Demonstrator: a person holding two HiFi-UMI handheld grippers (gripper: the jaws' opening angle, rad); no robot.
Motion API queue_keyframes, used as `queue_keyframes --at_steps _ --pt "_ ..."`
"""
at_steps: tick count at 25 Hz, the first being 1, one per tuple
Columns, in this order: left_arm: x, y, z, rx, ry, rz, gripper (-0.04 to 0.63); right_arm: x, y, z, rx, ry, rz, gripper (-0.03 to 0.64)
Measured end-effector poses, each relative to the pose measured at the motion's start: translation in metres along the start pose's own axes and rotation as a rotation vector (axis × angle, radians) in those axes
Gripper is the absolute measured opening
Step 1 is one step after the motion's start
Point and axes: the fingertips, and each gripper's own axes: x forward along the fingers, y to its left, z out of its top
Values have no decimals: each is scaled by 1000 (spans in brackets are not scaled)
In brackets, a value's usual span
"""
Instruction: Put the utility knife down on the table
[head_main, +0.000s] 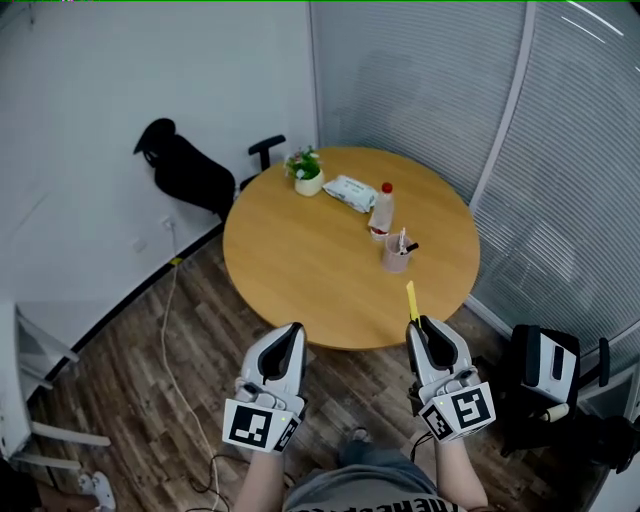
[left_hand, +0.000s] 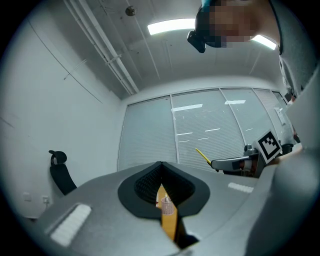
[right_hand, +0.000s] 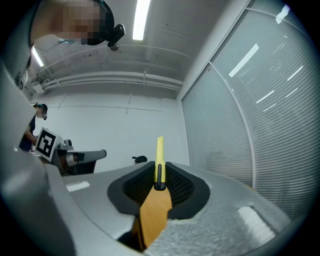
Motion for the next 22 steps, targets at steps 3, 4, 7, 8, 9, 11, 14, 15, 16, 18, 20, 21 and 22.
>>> queue_keyframes --at_steps 3,4,7,8,9,11,14,15,16,18,20,21,22 --pt "17 2 -3 4 -5 18 10 13 -15 -1 1 -1 20 66" --pt "23 1 -4 6 -6 23 10 16 -20 -3 2 0 27 66" --pt "37 -2 -7 9 -9 33 11 23 -33 -6 10 2 42 66" --pt "40 -3 -8 9 -7 35 11 25 -37 -7 13 1 45 66" --pt "42 -3 -10 9 -4 38 11 27 -40 -8 18 1 47 66" --pt "46 -4 -13 12 7 44 11 31 -46 -11 30 2 52 66" --pt "50 -3 -15 15 19 54 11 35 -50 -15 46 6 60 66" --pt "52 -2 -15 15 21 56 11 36 -51 -16 50 7 62 66" --pt "54 -2 -16 17 23 57 11 38 -52 -17 54 8 64 66" --pt "57 -1 -17 20 27 57 11 41 -54 -19 58 10 66 66" --pt "62 1 -18 21 28 53 11 44 -56 -19 62 9 65 66" --pt "65 2 -18 22 25 50 11 47 -58 -19 63 8 64 66" --pt "69 3 -18 22 23 45 11 49 -59 -19 64 7 61 66"
